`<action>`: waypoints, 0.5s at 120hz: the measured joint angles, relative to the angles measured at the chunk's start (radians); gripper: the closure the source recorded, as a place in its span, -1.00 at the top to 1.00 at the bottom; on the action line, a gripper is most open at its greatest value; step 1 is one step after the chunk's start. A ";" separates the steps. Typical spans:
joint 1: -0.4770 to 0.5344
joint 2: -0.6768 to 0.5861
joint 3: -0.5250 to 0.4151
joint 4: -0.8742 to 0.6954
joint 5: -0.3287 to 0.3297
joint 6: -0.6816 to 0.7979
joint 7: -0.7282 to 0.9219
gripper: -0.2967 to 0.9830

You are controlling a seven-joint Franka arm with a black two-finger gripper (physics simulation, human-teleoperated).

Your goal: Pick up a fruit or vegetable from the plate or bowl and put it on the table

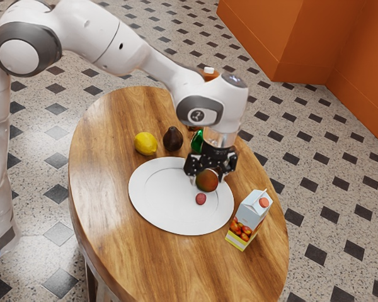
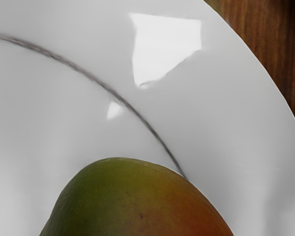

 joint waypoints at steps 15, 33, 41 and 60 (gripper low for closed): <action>0.001 0.000 -0.001 -0.002 0.000 0.005 0.005 0.25; 0.003 -0.002 -0.006 -0.002 -0.002 0.004 0.012 0.03; 0.000 -0.012 -0.008 -0.002 -0.002 -0.002 0.014 0.00; -0.002 -0.059 -0.009 -0.013 -0.008 -0.018 0.029 -0.02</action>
